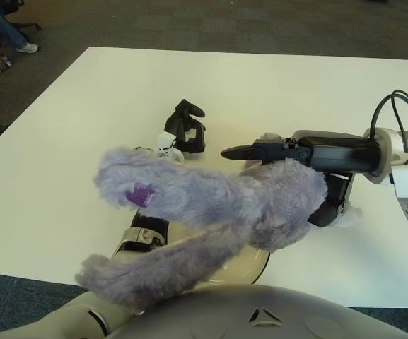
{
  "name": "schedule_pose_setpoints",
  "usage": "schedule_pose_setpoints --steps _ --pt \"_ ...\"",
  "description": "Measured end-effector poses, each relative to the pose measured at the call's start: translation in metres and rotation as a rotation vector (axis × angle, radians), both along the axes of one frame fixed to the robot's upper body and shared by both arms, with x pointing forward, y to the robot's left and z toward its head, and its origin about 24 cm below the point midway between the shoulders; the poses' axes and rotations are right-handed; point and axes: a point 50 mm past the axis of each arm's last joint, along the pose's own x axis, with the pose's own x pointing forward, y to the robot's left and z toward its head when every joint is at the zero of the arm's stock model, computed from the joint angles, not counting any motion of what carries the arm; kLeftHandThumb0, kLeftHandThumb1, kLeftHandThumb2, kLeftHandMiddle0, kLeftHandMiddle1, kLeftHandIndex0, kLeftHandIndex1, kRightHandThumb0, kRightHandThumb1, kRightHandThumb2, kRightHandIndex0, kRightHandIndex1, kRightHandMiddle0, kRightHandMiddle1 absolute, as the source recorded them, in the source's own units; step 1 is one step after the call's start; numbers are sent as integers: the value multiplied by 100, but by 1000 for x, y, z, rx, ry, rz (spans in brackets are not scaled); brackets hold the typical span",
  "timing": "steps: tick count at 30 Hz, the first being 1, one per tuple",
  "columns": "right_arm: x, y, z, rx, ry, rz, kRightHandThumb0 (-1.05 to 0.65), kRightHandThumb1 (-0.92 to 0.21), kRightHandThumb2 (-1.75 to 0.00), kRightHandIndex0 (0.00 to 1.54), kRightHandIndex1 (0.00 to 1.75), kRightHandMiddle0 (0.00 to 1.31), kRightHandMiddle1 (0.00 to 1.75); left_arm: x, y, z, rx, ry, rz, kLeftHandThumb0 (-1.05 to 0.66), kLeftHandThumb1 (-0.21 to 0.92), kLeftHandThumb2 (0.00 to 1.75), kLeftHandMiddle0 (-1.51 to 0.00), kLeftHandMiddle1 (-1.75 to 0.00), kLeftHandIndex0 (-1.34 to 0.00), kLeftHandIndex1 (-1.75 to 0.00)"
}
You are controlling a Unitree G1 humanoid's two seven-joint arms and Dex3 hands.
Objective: Put the doll into the plate.
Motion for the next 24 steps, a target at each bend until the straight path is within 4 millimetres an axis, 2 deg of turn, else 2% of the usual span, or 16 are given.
schedule_pose_setpoints --steps 24 --pt "0 -1 -1 0 4 0 -92 -92 -103 37 168 0 7 -1 -3 0 8 -9 6 -1 33 131 -49 -175 -48 -175"
